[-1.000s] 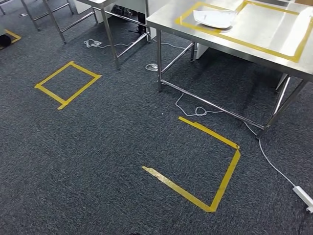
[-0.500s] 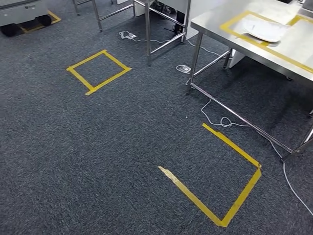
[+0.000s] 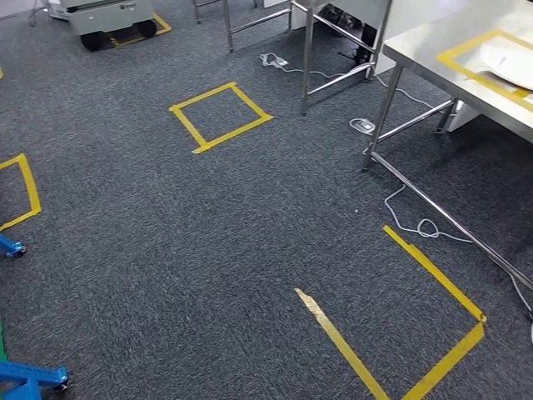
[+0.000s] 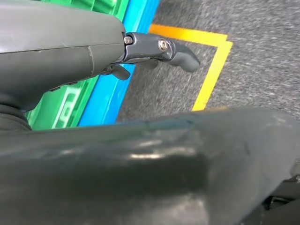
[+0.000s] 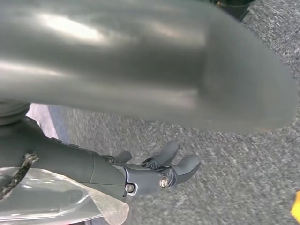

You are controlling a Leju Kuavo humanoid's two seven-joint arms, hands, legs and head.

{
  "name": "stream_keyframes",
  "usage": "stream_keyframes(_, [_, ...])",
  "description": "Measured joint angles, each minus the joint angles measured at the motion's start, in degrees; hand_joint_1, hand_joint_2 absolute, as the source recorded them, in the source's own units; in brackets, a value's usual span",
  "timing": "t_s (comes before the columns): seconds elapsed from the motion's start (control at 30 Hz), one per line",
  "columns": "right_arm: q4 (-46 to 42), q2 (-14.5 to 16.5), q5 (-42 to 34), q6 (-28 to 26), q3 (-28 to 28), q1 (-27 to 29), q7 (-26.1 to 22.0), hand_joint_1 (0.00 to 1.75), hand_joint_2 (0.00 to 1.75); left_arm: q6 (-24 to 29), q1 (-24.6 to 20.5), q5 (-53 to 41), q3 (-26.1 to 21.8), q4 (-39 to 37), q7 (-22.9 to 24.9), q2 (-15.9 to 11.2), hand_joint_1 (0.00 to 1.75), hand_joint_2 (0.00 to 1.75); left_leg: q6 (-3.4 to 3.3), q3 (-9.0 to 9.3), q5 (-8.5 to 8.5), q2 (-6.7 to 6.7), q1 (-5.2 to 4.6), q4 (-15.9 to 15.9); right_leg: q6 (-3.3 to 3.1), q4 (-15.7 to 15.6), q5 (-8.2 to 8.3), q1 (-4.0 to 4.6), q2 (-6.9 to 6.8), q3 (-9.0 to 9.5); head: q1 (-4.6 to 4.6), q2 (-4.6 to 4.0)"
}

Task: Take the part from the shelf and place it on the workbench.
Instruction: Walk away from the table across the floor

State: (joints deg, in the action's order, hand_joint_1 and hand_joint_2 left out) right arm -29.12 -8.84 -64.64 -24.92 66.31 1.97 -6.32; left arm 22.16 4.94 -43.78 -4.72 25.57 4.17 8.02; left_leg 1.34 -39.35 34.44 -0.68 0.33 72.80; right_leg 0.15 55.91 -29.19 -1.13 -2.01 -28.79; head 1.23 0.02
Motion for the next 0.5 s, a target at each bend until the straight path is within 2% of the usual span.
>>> stream_keyframes(0.03, [0.4, 0.2, 0.1, 0.2, 0.0, -0.1, 0.0, 0.00, 0.00, 0.0, -0.1, 0.0, 0.0, -0.2, 0.0, 0.0, 0.00, 0.00, 0.16, -0.09, -0.79, 0.18, 0.19, 0.1, 0.08, 0.0, -0.17, -0.01, -0.83, 0.17, 0.00, 0.00])
stream_keyframes(0.07, [0.7, 0.4, 0.2, 0.3, 0.0, -0.2, 0.0, 0.00, 0.00, 0.0, -0.1, 0.0, 0.0, -0.4, -0.1, 0.0, 0.00, 0.00, 0.25, 1.00, -2.57, 0.56, 0.32, -2.2, 0.21, 0.0, -0.36, -0.02, -1.56, 0.42, 0.02, 0.00])
stream_keyframes(0.1, [0.9, 0.6, 0.3, 0.5, 0.0, -0.3, 0.0, 0.00, 0.00, 0.0, -0.1, 0.0, 0.0, -0.6, -0.1, -0.1, 0.00, 0.00, 0.23, 2.91, -4.80, 1.50, 0.38, -5.9, 0.40, 0.0, -0.59, -0.02, -2.23, 0.72, 0.03, 0.00])
stream_keyframes(0.13, [1.2, 0.7, 0.4, 0.6, 0.0, -0.4, 0.0, 0.00, 0.00, 0.0, -0.3, 0.0, 0.0, -0.7, -0.1, -0.1, 0.00, 0.00, 0.13, 4.86, -6.36, 3.11, 0.17, -9.8, 0.70, 0.1, -0.88, 0.11, -2.85, 0.87, 0.04, 0.00])
stream_keyframes(0.17, [1.5, 0.8, 0.5, 0.7, 0.0, -0.5, -0.1, 0.00, 0.00, 0.0, -0.5, 0.0, 0.0, -0.8, -0.2, -0.1, 0.00, 0.00, -0.16, 6.30, -7.29, 4.46, -0.01, -12.8, 1.06, 0.1, -1.20, 0.27, -3.45, 0.97, 0.03, 0.01])
stream_keyframes(0.2, [1.8, 0.9, 0.6, 0.8, 0.0, -0.7, -0.1, 0.00, 0.00, 0.0, -0.8, 0.0, 0.0, -1.0, -0.2, -0.1, 0.00, 0.00, -0.49, 7.05, -7.52, 5.43, -0.24, -14.5, 1.41, 0.1, -1.50, 0.45, -4.10, 1.05, -0.02, 0.01])
stream_keyframes(0.23, [2.1, 1.0, 0.6, 0.9, 0.0, -0.8, -0.2, 0.00, 0.00, 0.0, -1.0, 0.0, 0.0, -1.1, -0.3, -0.1, 0.00, 0.00, -0.84, 7.15, -7.22, 5.61, -0.48, -15.0, 1.75, 0.1, -1.71, 0.59, -4.78, 1.22, -0.09, 0.01])
stream_keyframes(0.27, [2.3, 1.1, 0.7, 1.0, 0.0, -1.0, -0.3, 0.00, 0.00, 0.0, -1.1, 0.0, 0.0, -1.3, -0.3, -0.1, 0.00, 0.00, -1.27, 7.07, -7.24, 4.90, -0.51, -15.1, 2.04, 0.0, -1.86, 0.58, -5.49, 1.65, -0.13, 0.01])
stream_keyframes(0.3, [2.5, 1.2, 0.7, 1.1, 0.0, -1.2, -0.4, 0.00, 0.00, 0.0, -1.1, 0.0, 0.0, -1.4, -0.3, -0.1, 0.00, 0.00, -1.64, 7.09, -7.31, 4.23, -0.49, -15.2, 2.34, 0.0, -2.15, 0.45, -5.55, 1.95, -0.16, 0.01])
stream_keyframes(0.33, [2.7, 1.3, 0.8, 1.2, 0.0, -1.3, -0.5, 0.00, 0.00, 0.0, -1.1, 0.0, 0.0, -1.6, -0.4, -0.1, 0.00, 0.00, -2.05, 7.13, -7.44, 3.55, -0.42, -15.4, 2.58, 0.8, -2.87, 0.32, -4.52, 1.89, -0.26, 0.01])
stream_keyframes(0.37, [2.9, 1.4, 0.8, 1.3, 0.0, -1.5, -0.7, 0.00, 0.00, 0.0, -1.2, 0.0, 0.0, -1.7, -0.6, -0.2, 0.00, 0.00, -2.43, 7.18, -7.58, 2.86, -0.32, -15.5, 2.75, 2.7, -4.17, 0.20, -2.85, 1.09, -0.35, 0.01])
stream_keyframes(0.43, [3.6, 1.6, 0.9, 1.7, 0.0, -1.5, -0.8, 0.00, 0.00, 0.0, -1.7, 0.2, 0.0, -2.1, -1.2, -0.1, 0.00, 0.00, -2.94, 7.13, -7.67, 1.33, -0.27, -15.6, 2.80, 10.4, -7.90, 0.10, 0.80, -2.72, -0.60, 0.02])
stream_keyframes(0.47, [4.0, 1.7, 0.9, 1.9, 0.0, -1.5, -0.9, 0.00, 0.00, 0.0, -1.9, 0.3, 0.0, -2.3, -1.4, -0.1, 0.00, 0.00, -3.05, 7.11, -7.64, 0.46, -0.34, -15.6, 2.75, 14.6, -9.34, 0.11, 1.54, -5.00, -0.63, 0.02])
stream_keyframes(0.5, [4.4, 1.8, 0.9, 2.0, 0.0, -1.5, -0.9, 0.00, 0.00, 0.0, -2.0, 0.4, 0.0, -2.5, -1.6, 0.0, 0.00, 0.00, -3.12, 7.16, -7.62, -0.44, -0.43, -15.6, 2.67, 17.4, -9.77, 0.13, 1.82, -6.76, -0.63, 0.02])
